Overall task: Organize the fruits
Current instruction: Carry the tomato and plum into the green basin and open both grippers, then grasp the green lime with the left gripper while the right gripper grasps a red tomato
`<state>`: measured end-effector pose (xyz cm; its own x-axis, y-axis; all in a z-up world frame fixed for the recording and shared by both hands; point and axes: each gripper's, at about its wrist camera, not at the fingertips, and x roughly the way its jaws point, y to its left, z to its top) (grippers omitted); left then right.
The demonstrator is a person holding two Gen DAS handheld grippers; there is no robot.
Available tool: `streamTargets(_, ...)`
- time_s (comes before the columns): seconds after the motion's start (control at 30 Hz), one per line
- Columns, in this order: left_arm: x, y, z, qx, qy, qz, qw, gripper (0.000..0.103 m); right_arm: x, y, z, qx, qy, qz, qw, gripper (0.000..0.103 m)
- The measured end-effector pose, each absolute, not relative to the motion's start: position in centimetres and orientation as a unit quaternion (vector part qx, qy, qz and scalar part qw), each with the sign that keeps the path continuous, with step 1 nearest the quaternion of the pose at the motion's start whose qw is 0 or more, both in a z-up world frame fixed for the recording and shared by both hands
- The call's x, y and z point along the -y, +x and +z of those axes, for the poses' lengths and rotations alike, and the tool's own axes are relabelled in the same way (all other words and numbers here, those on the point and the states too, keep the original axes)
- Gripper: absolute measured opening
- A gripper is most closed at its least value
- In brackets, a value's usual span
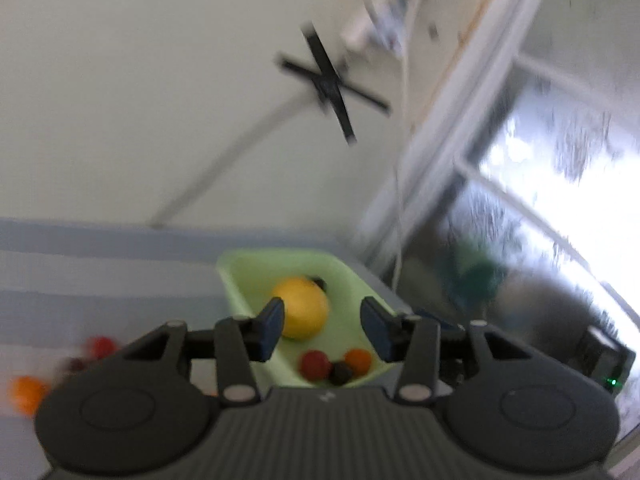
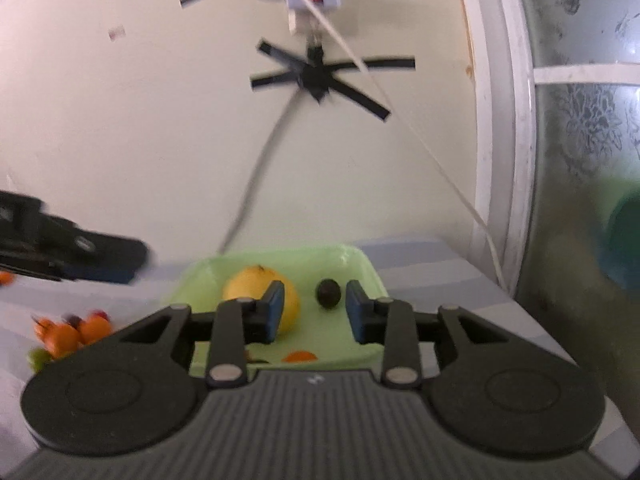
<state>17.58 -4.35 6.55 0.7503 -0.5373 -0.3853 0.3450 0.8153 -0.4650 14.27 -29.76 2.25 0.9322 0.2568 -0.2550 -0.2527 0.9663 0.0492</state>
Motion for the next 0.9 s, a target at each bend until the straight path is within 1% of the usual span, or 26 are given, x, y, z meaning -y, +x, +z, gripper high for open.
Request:
streamTargets(0.13, -1.8, 13.6, 6.5, -0.245, -0.207, -0.178, 0.930, 0.043, 28.6, 11.9, 3.2, -0.118, 0.017, 0.177, 0.977, 0.036)
streamTargets(0.3, -6.0, 11.0, 3.5, -0.273, -0.236, -0.154, 0.920, 0.043, 24.9, 9.9, 2.4, -0.145, 0.011, 0.252, 0.957, 0.036)
streamTargets(0.37, -6.4, 10.8, 2.1, -0.290, -0.239, -0.153, 0.914, 0.043, 22.9, 9.6, 1.4, -0.164, -0.002, 0.275, 0.947, 0.036)
streamTargets(0.43, -6.2, 11.1, 1.0, -0.306, -0.235, -0.162, 0.908, 0.050, 20.9, 9.6, 0.3, -0.182, -0.025, 0.286, 0.940, 0.036)
streamTargets(0.53, -5.4, 11.4, -0.1, -0.316, -0.209, -0.167, 0.910, 0.053, 18.6, 9.8, -0.8, -0.210, -0.052, 0.302, 0.928, 0.036)
streamTargets(0.77, -3.9, 12.4, -1.6, -0.327, -0.179, -0.164, 0.913, 0.054, 15.6, 11.1, -2.2, -0.239, -0.093, 0.297, 0.920, 0.037)
streamTargets(0.9, -4.4, 12.8, -2.2, -0.325, -0.183, -0.161, 0.914, 0.049, 15.3, 11.9, -2.5, -0.249, -0.094, 0.295, 0.918, 0.037)
